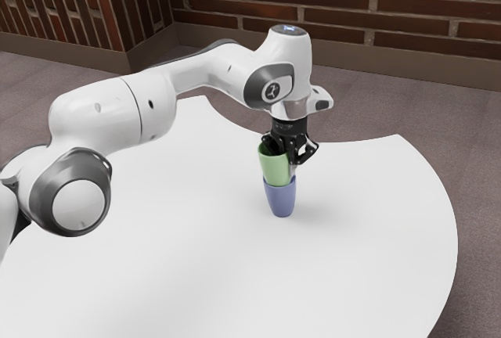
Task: Place the left cup onto the right cup
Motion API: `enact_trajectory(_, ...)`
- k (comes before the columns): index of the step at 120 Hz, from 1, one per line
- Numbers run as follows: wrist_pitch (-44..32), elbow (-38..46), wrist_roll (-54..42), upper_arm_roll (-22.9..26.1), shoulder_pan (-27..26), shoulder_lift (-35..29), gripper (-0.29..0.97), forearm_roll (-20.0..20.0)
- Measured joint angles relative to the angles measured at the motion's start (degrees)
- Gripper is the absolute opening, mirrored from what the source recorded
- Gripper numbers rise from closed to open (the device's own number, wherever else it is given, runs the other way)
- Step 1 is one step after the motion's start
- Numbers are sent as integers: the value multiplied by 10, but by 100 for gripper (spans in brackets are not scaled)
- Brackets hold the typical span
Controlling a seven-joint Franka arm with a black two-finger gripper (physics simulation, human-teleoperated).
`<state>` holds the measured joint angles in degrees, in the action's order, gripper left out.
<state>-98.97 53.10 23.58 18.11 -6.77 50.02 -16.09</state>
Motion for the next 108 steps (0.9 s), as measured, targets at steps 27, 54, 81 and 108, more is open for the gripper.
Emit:
enact_trajectory(27,-6,0,-2,-1,0,4,-9,-2)
enact_trajectory(54,-18,0,-15,-1,0,3,35,-3)
enact_trajectory(81,-22,0,-24,-1,-1,2,56,-3)
enact_trajectory(108,-21,0,-29,-1,-2,-15,64,-2)
